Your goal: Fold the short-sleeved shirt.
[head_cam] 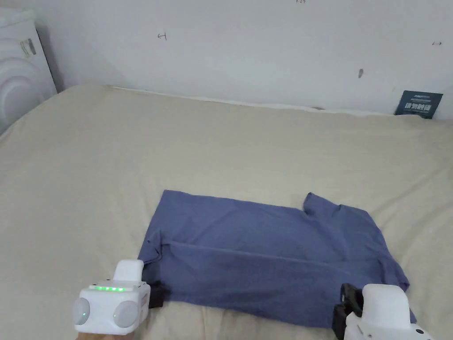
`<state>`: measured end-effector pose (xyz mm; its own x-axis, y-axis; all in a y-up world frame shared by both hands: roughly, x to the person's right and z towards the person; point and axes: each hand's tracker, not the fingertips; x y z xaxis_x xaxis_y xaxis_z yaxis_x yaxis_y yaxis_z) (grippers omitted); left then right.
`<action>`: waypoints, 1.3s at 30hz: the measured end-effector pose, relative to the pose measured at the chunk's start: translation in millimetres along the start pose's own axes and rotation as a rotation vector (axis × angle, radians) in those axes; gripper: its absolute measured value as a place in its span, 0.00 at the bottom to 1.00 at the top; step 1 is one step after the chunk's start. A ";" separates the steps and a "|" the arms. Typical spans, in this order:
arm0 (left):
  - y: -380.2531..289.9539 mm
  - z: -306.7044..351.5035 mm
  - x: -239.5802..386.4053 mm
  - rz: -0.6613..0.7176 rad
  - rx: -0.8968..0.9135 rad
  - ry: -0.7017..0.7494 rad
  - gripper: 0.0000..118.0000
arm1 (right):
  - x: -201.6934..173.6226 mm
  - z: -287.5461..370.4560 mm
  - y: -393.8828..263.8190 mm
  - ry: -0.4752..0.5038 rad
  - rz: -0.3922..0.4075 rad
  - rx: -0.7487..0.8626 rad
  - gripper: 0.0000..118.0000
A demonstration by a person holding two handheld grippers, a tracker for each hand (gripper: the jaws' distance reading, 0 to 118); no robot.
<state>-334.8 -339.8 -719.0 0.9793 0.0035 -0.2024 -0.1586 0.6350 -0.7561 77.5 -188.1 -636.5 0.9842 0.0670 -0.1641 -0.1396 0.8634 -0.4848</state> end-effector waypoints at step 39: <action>-43.6 123.7 -22.1 -0.019 0.067 0.035 0.09 | 88.7 -72.2 -86.0 -0.090 0.076 -0.315 0.10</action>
<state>-333.9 -272.0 -604.5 0.9768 -0.0352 -0.2113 -0.1304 0.6847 -0.7170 169.0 -292.5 -671.4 0.9734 0.1810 -0.1401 -0.2258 0.6579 -0.7184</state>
